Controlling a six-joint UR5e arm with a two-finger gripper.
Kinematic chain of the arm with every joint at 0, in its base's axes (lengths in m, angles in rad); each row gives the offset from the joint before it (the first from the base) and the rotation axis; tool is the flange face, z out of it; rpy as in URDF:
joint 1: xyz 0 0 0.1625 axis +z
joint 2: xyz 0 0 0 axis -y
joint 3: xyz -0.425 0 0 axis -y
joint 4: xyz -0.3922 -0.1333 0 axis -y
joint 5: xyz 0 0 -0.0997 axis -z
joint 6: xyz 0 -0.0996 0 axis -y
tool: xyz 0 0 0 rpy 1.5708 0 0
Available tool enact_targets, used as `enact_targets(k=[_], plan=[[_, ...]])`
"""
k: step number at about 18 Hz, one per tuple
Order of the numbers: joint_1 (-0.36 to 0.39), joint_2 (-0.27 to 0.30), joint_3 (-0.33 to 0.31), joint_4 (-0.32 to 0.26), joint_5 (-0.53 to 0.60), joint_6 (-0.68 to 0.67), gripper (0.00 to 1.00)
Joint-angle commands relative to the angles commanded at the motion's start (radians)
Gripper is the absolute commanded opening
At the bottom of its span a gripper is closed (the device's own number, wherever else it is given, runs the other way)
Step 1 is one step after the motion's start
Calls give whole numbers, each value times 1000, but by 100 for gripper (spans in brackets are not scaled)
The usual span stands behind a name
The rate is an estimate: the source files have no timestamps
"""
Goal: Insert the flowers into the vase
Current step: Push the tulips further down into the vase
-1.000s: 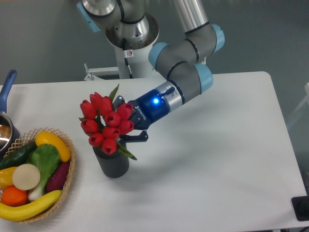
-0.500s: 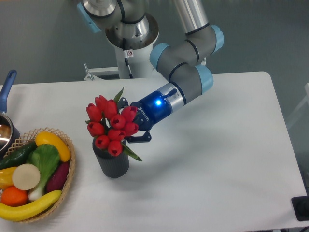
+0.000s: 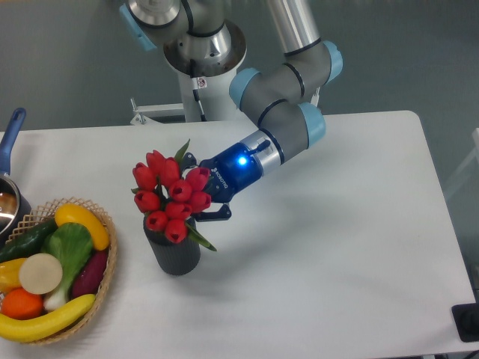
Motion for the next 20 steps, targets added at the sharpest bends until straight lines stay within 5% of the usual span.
enact_targets(k=[5,14,20], plan=[[-3,-9,0,0,18,17,35],[-2,-12,3,0,18,18,73],[-2,-11,3,0,20,18,89]])
